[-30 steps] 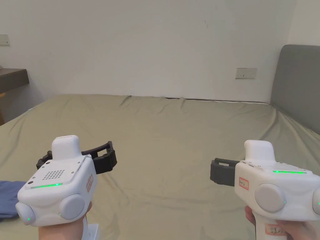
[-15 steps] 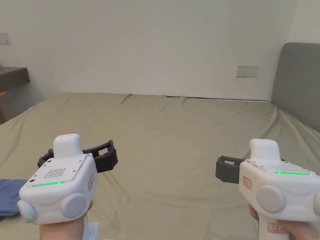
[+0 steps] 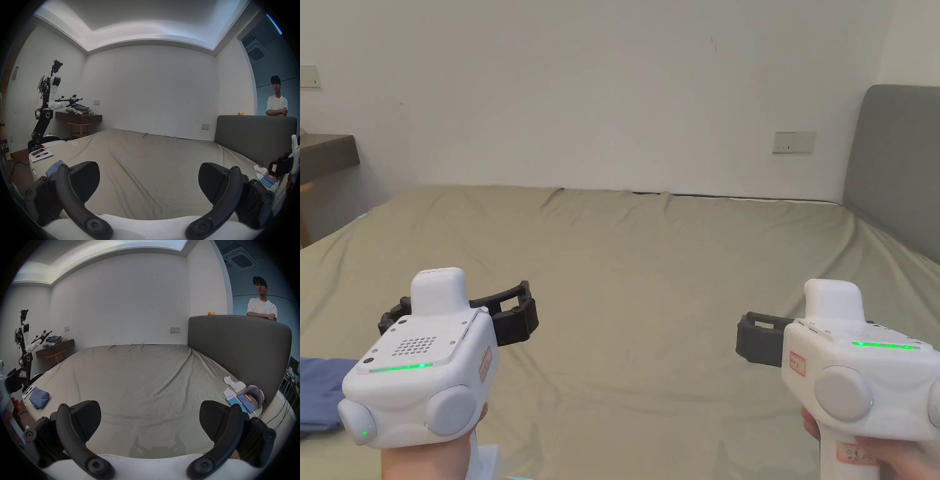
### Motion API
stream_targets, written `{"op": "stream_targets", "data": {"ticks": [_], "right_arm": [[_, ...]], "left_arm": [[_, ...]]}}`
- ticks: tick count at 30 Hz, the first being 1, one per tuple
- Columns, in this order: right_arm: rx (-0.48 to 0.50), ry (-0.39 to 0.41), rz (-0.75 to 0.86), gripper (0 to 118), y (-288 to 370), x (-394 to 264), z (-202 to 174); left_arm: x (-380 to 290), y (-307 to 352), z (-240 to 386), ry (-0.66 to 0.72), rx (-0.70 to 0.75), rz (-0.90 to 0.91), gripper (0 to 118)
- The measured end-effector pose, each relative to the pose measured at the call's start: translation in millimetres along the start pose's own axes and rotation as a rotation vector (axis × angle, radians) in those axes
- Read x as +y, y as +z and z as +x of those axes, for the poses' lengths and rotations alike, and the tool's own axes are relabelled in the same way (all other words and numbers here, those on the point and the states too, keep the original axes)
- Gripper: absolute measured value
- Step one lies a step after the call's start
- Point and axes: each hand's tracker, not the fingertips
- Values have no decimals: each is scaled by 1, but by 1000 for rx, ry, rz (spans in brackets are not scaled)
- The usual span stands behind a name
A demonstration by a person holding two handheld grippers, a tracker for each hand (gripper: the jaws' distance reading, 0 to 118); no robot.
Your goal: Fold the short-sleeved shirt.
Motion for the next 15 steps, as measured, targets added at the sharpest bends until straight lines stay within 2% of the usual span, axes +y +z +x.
{"op": "stream_targets", "data": {"ticks": [12,15], "right_arm": [[21,-15,27,118,2,6,1],[-6,32,62,118,7,9,-1]], "left_arm": [[0,0,-1,5,2,3,118],[1,1,-2,7,1,9,118]]}}
